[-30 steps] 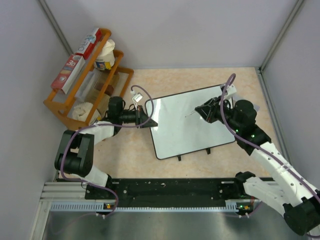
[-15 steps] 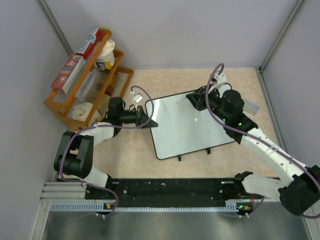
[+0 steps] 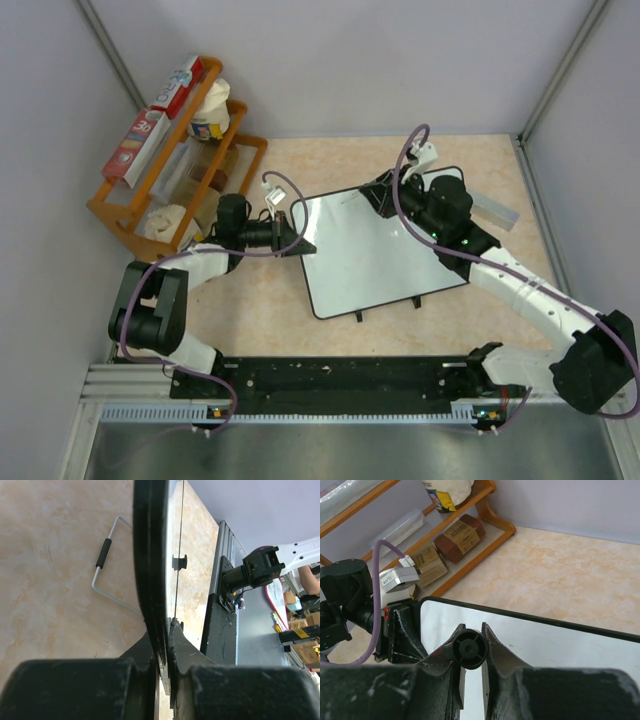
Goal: Write a sentence on the whiteboard
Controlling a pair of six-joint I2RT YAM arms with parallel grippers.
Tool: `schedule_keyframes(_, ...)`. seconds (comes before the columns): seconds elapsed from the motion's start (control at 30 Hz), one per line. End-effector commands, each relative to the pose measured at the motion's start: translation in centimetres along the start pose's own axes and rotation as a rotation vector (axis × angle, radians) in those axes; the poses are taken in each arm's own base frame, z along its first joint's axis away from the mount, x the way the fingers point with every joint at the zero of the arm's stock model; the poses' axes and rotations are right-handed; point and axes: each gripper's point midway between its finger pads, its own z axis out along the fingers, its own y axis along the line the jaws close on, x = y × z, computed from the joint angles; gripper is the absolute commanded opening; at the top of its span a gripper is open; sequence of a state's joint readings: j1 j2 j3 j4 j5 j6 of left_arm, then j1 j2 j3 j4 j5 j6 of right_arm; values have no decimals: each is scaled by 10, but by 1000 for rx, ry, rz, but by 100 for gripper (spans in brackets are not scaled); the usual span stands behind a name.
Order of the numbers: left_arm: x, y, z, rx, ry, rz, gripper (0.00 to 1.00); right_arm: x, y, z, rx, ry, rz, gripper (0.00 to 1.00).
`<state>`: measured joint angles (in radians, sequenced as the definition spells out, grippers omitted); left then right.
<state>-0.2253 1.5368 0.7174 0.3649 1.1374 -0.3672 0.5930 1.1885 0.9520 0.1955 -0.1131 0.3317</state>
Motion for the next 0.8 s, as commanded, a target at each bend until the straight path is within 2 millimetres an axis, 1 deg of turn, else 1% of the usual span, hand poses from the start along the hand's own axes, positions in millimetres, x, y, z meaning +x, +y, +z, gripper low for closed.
schedule_keyframes(0.0, 25, 41, 6, -141, 40, 129, 0, -33, 15, 7, -31, -95, -26, 0)
schedule_keyframes(0.37, 26, 42, 6, -144, 42, 120, 0, -36, 13, 13, -19, -101, -25, 0)
schedule_keyframes(0.77, 27, 43, 6, -143, 43, 118, 0, -27, 14, 26, -18, -73, -15, 0)
